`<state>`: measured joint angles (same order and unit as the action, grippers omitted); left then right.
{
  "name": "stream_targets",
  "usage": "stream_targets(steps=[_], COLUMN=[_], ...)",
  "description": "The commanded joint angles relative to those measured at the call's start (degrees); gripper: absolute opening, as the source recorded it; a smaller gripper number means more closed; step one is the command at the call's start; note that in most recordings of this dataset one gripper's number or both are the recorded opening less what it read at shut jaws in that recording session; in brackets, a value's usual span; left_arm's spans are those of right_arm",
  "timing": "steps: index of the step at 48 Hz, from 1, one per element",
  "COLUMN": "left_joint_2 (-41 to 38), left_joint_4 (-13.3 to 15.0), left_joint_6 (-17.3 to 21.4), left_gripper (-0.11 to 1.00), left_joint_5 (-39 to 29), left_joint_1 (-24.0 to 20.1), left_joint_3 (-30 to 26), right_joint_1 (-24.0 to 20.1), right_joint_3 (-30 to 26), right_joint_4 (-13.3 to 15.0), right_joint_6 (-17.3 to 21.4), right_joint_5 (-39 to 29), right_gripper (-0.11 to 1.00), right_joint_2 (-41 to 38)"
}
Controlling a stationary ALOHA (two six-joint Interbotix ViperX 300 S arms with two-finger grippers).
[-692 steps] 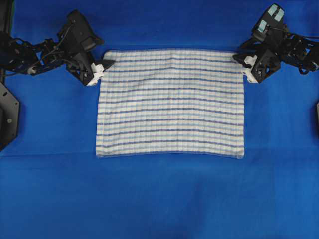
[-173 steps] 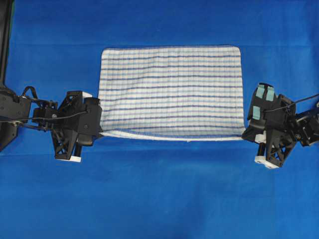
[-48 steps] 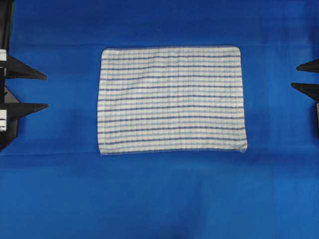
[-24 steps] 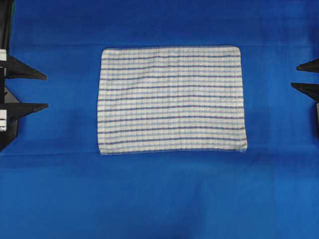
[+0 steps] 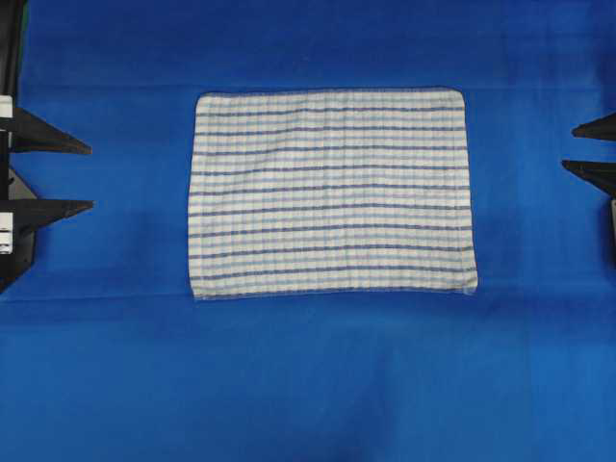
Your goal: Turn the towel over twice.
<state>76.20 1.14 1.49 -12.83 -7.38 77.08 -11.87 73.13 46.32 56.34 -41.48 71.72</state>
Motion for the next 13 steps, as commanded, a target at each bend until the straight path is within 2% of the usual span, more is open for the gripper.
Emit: stream_targets(steps=[1, 13], left_joint_2=[-0.35, -0.35], left_joint_4=[0.0, 0.09], left_joint_6=[0.09, 0.09], left_gripper=[0.78, 0.78], left_joint_5=[0.53, 0.53], left_joint_1=[-0.18, -0.18], left_joint_3=[-0.53, -0.44], right_joint_1=[0.18, 0.18], right_joint_3=[-0.62, -0.53], right_joint_4=[0.44, 0.44], right_joint_6=[0.09, 0.09], right_joint_5=[0.35, 0.53], right_gripper=[0.57, 0.57], right_joint_2=[-0.97, -0.97])
